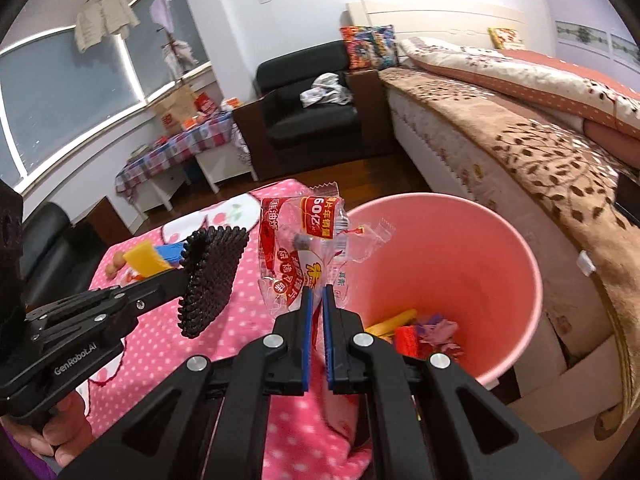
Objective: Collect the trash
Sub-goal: 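Carry the black brush and red snack bag in both grippers over the pink bucket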
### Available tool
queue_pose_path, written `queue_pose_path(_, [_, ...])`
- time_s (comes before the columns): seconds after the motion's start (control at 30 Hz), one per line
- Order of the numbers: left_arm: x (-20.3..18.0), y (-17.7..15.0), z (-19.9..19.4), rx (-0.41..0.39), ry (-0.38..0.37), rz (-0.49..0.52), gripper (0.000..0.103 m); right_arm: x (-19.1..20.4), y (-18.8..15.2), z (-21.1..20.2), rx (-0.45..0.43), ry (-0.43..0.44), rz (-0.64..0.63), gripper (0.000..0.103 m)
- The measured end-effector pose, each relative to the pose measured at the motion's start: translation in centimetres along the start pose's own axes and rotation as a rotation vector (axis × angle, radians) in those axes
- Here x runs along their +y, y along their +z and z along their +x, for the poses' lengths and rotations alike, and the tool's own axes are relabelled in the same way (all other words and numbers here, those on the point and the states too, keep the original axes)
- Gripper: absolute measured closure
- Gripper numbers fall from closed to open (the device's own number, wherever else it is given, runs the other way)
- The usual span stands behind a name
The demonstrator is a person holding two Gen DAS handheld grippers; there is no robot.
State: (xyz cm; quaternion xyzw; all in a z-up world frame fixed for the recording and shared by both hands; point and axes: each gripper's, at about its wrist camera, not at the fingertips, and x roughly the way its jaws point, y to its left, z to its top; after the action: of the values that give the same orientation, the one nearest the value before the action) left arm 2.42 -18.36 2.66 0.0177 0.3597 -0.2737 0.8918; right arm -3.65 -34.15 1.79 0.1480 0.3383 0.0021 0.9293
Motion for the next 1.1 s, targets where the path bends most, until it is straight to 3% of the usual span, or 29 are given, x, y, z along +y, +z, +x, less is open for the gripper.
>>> queue_pose_path(0.4, [-5.1, 0.9, 3.5, 0.026, -0.058, 0.097, 0.101, -5.0, -0.1, -0.7, -0.007, -0.08, 0.077, 0.098])
queue_pose_path(1.1, [-7.2, -0.1, 7.7, 0.099, -0.08, 0.141, 0.101, -7.6, -1.2, 0.8, 0.036, -0.128, 0.119, 0.098])
